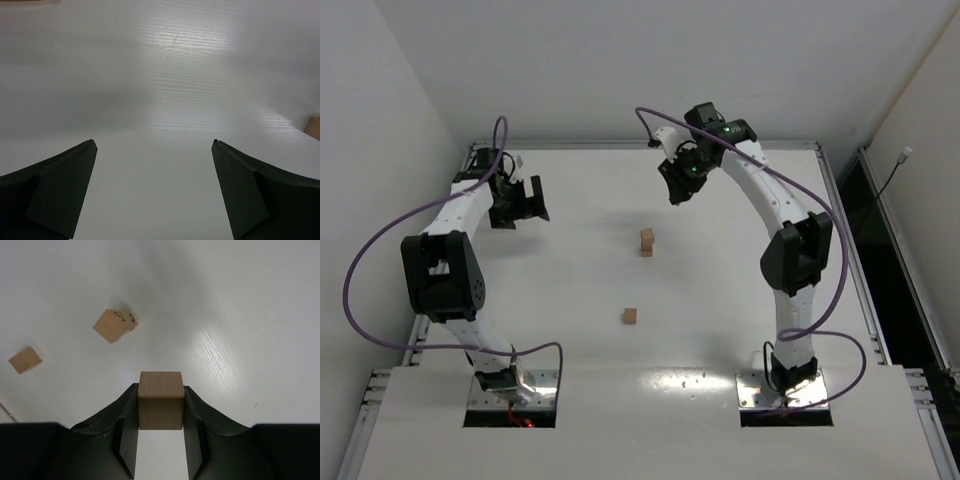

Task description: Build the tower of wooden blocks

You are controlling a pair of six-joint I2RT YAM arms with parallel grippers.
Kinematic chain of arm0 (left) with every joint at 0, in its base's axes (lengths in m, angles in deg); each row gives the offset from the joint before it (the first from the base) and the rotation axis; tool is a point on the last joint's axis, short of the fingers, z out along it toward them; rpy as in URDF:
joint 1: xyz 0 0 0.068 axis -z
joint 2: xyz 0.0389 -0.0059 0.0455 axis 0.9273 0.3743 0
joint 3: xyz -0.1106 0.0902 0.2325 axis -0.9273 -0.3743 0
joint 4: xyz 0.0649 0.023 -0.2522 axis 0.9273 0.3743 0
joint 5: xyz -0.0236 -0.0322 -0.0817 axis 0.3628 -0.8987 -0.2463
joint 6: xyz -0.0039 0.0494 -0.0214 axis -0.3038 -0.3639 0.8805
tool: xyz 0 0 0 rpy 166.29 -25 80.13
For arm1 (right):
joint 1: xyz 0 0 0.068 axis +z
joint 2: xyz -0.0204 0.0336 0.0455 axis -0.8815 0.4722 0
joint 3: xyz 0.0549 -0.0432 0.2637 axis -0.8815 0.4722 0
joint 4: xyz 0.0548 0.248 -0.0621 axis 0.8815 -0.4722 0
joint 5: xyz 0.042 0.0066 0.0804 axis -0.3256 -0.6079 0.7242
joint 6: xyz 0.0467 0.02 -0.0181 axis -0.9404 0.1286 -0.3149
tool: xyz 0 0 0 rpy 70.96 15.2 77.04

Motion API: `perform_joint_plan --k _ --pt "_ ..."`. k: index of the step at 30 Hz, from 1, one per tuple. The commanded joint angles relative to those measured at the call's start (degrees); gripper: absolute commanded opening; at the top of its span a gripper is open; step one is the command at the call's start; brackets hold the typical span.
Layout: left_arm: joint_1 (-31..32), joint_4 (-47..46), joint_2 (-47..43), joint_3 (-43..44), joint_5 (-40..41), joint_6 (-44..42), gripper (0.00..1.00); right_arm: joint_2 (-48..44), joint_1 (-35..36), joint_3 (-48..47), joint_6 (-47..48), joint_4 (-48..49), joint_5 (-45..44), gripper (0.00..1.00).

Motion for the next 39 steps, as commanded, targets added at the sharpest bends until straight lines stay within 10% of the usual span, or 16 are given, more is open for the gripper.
perform_joint_plan --k 1,15,39 --pt "-0.84 -1.29 -2.29 0.01 -0.47 -0.58 1.0 1.82 2.95 -4.96 8.25 -3.94 3.69 0.0" --pt "-0.84 -1.82 -2.91 -1.57 0.06 -0.58 1.0 6.21 15.43 -7.96 12.66 -3.94 -4.74 0.0" --pt "-0.84 -1.82 -2.92 -1.04 2.52 0.47 1.0 12.37 13.86 -7.43 8.7 -3.33 -7.03 0.02"
